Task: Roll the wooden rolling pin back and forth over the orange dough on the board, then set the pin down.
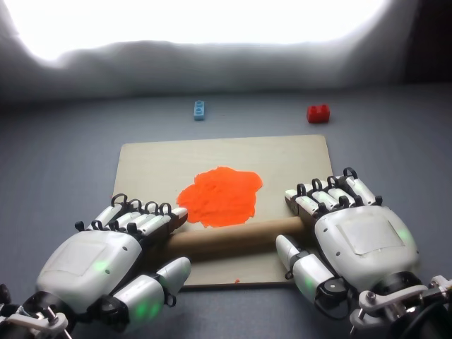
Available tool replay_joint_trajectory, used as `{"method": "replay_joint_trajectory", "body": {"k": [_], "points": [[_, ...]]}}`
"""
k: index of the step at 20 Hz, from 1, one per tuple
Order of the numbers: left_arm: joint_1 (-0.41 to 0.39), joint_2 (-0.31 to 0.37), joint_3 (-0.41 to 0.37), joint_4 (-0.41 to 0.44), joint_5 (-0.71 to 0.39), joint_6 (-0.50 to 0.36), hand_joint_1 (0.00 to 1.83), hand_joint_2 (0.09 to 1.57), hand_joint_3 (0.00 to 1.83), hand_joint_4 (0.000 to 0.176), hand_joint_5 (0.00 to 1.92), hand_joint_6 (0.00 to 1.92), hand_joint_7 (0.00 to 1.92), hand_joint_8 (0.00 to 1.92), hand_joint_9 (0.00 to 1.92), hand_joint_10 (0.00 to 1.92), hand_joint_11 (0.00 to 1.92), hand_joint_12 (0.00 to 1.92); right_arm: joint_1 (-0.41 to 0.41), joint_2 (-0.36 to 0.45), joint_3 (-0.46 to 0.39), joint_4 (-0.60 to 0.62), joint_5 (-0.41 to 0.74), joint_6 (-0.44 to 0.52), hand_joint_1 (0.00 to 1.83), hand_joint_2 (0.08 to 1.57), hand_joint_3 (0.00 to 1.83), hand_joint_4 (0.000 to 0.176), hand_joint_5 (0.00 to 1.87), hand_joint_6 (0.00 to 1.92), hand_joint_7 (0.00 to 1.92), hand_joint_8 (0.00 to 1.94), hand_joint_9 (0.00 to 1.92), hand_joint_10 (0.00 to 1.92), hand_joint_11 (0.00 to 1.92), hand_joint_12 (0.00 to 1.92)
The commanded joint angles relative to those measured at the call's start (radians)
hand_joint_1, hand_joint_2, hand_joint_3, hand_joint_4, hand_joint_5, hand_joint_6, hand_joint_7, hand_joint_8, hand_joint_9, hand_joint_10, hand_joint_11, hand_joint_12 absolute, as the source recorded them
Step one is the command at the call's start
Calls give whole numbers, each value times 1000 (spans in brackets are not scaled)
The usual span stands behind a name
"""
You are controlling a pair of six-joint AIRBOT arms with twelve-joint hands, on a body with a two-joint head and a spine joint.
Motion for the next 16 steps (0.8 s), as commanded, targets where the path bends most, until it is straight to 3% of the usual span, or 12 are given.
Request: {"method": "replay_joint_trajectory", "body": {"k": [1,16], "points": [[1,7,-6,32,-71,-6,0,1524,0,0,302,2,362,0,318,1,0,479,-4,5,-4,-60,-73,-5,0,1550,0,0,405,2,416,1,352,2,0,665],[-7,10,6,48,-102,-10,0,1523,0,0,302,3,362,4,307,9,0,446,-1,10,-11,-61,-76,-3,0,1550,0,0,417,10,419,6,349,6,0,677]]}}
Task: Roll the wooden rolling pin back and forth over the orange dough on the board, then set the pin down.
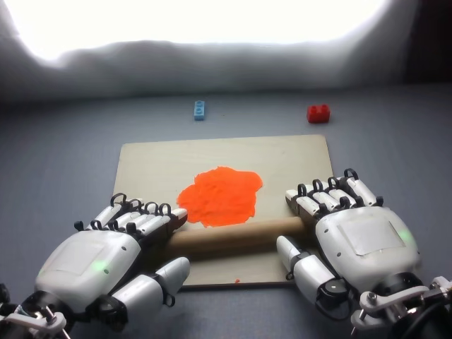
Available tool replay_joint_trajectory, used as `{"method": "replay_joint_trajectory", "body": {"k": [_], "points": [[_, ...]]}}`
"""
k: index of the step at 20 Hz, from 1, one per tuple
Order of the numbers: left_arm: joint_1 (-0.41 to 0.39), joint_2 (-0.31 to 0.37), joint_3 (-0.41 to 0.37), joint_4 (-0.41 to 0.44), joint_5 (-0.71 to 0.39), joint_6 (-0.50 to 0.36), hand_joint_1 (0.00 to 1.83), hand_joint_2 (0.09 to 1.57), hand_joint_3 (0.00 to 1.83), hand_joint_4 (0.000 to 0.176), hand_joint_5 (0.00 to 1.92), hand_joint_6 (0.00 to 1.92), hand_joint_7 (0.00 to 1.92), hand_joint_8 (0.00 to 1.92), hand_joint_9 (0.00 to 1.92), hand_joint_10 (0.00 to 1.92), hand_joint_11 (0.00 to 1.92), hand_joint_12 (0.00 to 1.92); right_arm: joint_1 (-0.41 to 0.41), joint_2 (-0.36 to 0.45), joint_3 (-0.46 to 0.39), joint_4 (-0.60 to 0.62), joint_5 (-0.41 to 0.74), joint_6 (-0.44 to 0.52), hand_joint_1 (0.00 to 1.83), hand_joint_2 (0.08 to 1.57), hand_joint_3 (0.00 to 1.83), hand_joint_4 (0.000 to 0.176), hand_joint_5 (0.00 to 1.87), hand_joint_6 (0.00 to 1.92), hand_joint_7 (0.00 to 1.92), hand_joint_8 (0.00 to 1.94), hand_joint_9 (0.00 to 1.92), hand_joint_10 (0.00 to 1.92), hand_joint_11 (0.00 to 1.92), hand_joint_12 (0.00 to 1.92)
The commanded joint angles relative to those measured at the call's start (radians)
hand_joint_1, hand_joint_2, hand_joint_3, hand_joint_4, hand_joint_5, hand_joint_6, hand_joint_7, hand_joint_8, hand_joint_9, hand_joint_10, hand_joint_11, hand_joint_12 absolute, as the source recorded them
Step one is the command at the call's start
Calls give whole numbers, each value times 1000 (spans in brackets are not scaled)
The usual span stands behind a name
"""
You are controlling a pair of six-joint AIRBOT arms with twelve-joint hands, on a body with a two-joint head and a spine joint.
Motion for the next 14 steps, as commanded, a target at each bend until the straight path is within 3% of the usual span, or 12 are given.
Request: {"method": "replay_joint_trajectory", "body": {"k": [1,4,8,14], "points": [[-9,6,6,44,-104,-3,0,1522,0,0,295,0,356,1,302,6,0,447,2,7,-4,-63,-77,-1,0,1550,0,0,414,8,420,6,349,5,0,679],[-16,8,16,74,-113,-3,0,1522,0,0,297,1,361,1,305,4,0,481,14,15,-7,-63,-80,5,0,1550,0,0,403,2,397,0,328,0,0,662],[-22,16,25,110,-143,-2,0,1521,0,0,237,0,282,1,234,1,0,331,27,34,-29,-63,-85,10,0,1552,0,0,371,0,357,0,281,0,0,573],[-53,73,22,164,-139,14,0,1523,1,0,181,0,222,0,191,0,0,291,38,60,-49,-63,-88,12,0,1551,0,0,317,0,290,0,216,0,0,453]]}}
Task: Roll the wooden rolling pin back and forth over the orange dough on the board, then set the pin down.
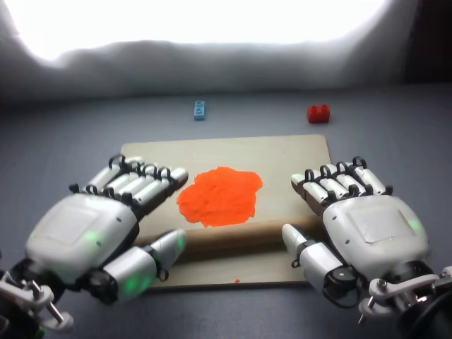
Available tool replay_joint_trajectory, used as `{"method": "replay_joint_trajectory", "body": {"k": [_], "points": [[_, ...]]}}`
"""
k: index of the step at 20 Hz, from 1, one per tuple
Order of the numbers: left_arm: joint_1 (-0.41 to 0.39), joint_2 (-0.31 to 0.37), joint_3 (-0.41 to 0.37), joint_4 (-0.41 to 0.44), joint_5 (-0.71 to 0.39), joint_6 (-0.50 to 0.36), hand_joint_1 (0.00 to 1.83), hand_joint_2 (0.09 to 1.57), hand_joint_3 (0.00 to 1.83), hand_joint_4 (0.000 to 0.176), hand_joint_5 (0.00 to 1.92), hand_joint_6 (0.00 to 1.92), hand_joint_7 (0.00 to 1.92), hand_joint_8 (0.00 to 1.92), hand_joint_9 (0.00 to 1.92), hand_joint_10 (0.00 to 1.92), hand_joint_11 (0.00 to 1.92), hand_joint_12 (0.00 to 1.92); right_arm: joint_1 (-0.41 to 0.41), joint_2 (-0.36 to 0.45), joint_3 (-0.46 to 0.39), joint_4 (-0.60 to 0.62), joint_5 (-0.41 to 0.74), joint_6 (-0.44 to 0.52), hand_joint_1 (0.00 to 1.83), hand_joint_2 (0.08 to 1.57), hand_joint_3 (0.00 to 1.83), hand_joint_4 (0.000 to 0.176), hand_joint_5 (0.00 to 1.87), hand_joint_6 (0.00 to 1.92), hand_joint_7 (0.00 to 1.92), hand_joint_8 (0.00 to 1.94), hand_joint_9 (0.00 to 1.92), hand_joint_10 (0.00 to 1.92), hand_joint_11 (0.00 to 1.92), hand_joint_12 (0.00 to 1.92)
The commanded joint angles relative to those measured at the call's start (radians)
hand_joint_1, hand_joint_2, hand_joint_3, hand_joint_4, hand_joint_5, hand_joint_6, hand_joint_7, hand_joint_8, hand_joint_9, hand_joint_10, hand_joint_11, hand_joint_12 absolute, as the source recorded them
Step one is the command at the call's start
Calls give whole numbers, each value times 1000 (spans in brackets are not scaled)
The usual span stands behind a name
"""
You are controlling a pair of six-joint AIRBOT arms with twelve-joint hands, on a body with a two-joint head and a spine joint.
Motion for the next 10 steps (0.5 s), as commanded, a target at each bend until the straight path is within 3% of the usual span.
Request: {"method": "replay_joint_trajectory", "body": {"k": [1,4,10], "points": [[-16,18,-2,41,-101,7,0,1521,0,0,157,0,199,0,172,0,0,254,14,11,-7,-81,-93,3,0,1549,0,0,302,0,268,0,197,0,0,414],[-57,63,-17,82,12,15,0,1523,1,0,113,0,152,0,131,0,0,217,27,46,-41,-81,-79,8,0,1543,0,0,199,0,191,0,140,1,0,279],[-153,180,-95,115,198,53,0,1419,0,0,55,0,114,0,89,0,0,135,79,150,-100,-82,-26,-17,0,1414,0,0,233,7,215,2,155,3,0,325]]}}
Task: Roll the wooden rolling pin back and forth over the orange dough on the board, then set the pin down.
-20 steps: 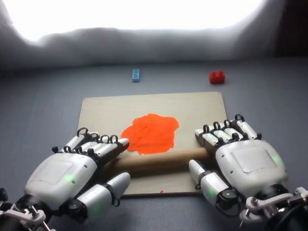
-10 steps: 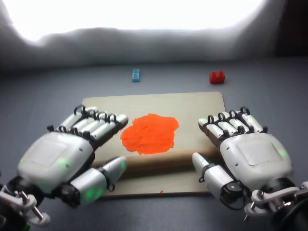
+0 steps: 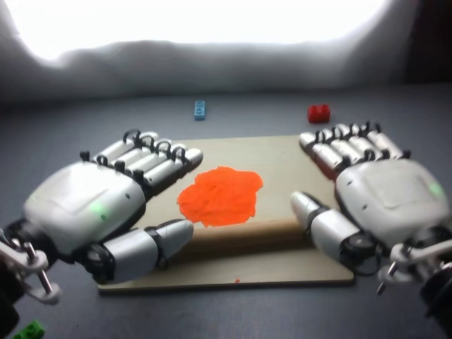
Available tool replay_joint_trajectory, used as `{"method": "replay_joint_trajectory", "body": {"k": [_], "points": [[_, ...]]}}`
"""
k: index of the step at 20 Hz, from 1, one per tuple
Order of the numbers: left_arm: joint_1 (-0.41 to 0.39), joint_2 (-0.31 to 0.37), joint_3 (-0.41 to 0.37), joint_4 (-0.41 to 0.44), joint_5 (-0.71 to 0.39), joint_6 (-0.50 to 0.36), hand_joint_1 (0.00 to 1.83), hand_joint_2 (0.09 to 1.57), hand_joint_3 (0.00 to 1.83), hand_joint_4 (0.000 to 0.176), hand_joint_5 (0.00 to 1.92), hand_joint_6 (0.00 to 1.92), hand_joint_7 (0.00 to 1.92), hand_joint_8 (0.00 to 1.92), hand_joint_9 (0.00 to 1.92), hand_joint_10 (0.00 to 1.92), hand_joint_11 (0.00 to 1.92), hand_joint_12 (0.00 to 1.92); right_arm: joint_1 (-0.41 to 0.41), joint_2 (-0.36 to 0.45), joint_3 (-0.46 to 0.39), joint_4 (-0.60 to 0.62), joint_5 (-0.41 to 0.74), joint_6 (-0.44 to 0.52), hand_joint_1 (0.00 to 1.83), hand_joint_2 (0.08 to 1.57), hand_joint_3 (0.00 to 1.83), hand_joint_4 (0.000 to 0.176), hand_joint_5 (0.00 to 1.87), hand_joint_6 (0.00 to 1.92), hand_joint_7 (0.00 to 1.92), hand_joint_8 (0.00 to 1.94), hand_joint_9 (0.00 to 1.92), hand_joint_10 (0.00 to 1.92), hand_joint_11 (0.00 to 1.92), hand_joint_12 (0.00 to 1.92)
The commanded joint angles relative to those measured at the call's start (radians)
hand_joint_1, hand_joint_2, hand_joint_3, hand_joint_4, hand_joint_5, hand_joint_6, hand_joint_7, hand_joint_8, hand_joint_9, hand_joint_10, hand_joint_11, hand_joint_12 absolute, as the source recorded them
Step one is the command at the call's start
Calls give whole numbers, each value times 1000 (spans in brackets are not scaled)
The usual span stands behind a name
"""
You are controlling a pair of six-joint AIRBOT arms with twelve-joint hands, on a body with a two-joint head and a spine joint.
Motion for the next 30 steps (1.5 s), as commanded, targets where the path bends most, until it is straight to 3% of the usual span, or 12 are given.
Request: {"method": "replay_joint_trajectory", "body": {"k": [1,7,11,12,13,14,15,16,18,20,24,30], "points": [[-31,27,-12,21,-47,16,0,1419,0,0,55,0,114,0,89,0,0,135,16,26,-10,-74,-55,-4,0,1414,0,0,233,7,215,2,155,3,0,325],[-201,123,-98,84,225,37,0,1376,0,0,230,34,228,16,167,19,0,270,60,158,-35,-163,44,44,0,1357,0,0,338,28,343,16,253,21,0,702],[-301,179,-150,86,353,60,0,1440,12,0,472,92,551,89,456,134,0,977,101,230,-38,-202,132,77,0,1370,3,0,484,65,507,41,469,86,0,1137],[-322,195,-162,86,379,66,0,1440,12,0,472,92,551,89,456,134,0,977,119,257,-41,-216,192,101,0,1370,3,0,484,65,507,41,469,86,0,1137],[-335,205,-170,86,394,68,20,1525,0,0,478,413,533,552,304,961,0,1481,133,281,-42,-230,240,121,0,1389,0,0,611,166,706,56,570,300,0,1438],[-343,213,-177,86,400,68,20,1525,0,0,478,413,533,552,304,961,0,1481,144,298,-42,-247,269,146,0,1389,0,0,611,166,706,56,570,300,0,1438],[-350,220,-184,86,402,68,9,1554,3,0,347,912,445,988,287,1266,0,1696,156,310,-42,-259,278,171,0,1399,0,0,635,300,799,103,542,642,27,1545],[-359,223,-189,86,407,68,0,1565,4,0,414,1336,507,1412,390,1588,108,1901,166,316,-42,-263,269,179,3,1420,2,0,613,768,807,551,572,1110,216,1645],[-373,223,-198,86,413,67,34,1569,13,0,591,1452,626,1647,549,1791,345,1920,191,327,-39,-264,272,188,1,1455,6,0,600,1341,676,1407,564,1671,439,1881],[-379,223,-203,86,415,62,23,1571,8,0,669,1505,690,1699,609,1847,426,1921,210,334,-36,-264,291,188,155,1466,0,0,630,1535,707,1621,594,1812,530,1919],[-393,223,-206,85,416,50,82,1564,22,0,667,1635,744,1769,634,1921,412,1921,219,339,-28,-264,319,189,172,1526,9,0,768,1544,890,1585,804,1720,728,1921],[-416,223,-207,85,420,47,100,1563,4,0,681,1626,746,1792,681,1921,473,1921,249,340,-20,-249,341,234,161,1539,1,0,734,1601,853,1651,783,1777,728,1921]]}}
